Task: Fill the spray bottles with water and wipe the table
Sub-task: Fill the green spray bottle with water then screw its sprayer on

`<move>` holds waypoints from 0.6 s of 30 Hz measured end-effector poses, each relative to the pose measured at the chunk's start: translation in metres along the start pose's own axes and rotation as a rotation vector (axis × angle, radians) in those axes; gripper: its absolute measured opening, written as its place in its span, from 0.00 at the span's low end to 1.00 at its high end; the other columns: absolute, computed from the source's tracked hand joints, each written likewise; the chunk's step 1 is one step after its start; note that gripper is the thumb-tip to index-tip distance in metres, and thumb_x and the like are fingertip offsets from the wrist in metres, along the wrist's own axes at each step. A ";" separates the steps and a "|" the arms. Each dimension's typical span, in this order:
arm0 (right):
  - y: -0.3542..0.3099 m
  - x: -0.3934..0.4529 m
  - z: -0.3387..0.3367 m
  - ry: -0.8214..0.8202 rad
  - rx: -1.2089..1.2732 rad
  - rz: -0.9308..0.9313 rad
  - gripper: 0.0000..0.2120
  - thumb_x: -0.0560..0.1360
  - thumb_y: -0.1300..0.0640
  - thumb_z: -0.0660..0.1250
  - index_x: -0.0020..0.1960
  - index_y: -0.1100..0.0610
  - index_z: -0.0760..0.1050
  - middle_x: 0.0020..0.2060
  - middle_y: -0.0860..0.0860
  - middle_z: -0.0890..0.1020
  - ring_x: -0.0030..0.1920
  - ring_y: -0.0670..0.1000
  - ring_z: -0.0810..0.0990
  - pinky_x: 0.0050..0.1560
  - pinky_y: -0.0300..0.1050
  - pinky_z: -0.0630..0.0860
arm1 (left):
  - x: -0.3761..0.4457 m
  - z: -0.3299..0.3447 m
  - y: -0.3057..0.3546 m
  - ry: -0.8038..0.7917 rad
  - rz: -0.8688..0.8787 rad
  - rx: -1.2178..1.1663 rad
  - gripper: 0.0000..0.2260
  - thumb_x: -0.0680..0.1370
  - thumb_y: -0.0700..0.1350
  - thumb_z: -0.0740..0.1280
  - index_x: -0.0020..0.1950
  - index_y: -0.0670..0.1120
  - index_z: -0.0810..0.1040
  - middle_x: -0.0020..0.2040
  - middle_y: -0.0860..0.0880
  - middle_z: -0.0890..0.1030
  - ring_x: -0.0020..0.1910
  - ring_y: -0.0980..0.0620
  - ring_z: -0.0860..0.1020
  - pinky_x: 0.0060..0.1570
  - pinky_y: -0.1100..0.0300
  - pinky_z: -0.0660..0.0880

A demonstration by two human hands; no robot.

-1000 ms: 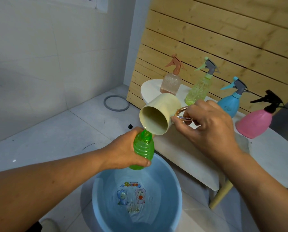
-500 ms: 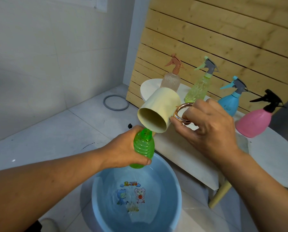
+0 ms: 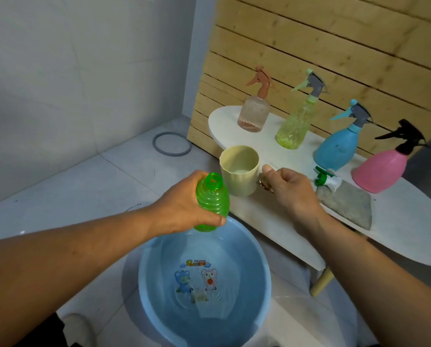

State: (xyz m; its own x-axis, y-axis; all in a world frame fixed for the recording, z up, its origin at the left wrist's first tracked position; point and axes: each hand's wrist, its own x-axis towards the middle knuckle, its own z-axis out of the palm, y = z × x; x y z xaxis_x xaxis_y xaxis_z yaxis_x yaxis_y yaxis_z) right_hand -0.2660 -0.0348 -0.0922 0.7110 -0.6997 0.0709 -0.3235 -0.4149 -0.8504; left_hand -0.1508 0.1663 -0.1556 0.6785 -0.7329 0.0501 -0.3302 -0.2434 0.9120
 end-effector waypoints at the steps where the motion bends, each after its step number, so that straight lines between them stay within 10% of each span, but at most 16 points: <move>1: 0.006 0.001 0.006 -0.043 0.019 0.078 0.21 0.80 0.41 0.66 0.36 0.56 0.74 0.30 0.51 0.75 0.33 0.47 0.69 0.34 0.43 0.65 | 0.001 0.000 0.000 0.008 0.001 -0.012 0.35 0.58 0.56 0.84 0.60 0.62 0.72 0.50 0.61 0.81 0.49 0.66 0.80 0.43 0.68 0.77; 7: 0.051 0.008 0.044 -0.411 -0.004 0.452 0.16 0.84 0.52 0.58 0.39 0.54 0.73 0.31 0.50 0.70 0.27 0.47 0.60 0.28 0.39 0.57 | 0.005 -0.002 -0.012 0.009 0.020 0.031 0.34 0.60 0.51 0.85 0.60 0.61 0.71 0.51 0.59 0.81 0.49 0.66 0.79 0.42 0.73 0.75; 12: 0.102 0.016 0.069 -0.526 -0.276 0.418 0.12 0.82 0.53 0.61 0.43 0.56 0.77 0.32 0.49 0.74 0.28 0.48 0.65 0.28 0.39 0.63 | 0.014 0.006 -0.028 0.062 0.007 -0.004 0.34 0.59 0.51 0.83 0.60 0.60 0.71 0.50 0.58 0.81 0.48 0.64 0.81 0.43 0.70 0.77; 18: 0.188 0.003 0.099 -0.579 -0.713 0.272 0.19 0.83 0.48 0.61 0.50 0.63 0.80 0.47 0.57 0.82 0.51 0.59 0.82 0.44 0.46 0.72 | 0.014 0.038 -0.073 0.109 -0.034 -0.036 0.34 0.63 0.45 0.85 0.61 0.56 0.71 0.51 0.57 0.80 0.47 0.64 0.80 0.44 0.73 0.73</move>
State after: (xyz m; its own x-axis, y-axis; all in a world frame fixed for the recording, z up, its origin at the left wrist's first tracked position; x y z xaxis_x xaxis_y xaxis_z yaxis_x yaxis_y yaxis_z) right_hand -0.2626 -0.0578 -0.3032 0.6918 -0.5075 -0.5136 -0.6914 -0.6707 -0.2685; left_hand -0.1421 0.1491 -0.2372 0.7565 -0.6511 0.0612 -0.2835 -0.2421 0.9279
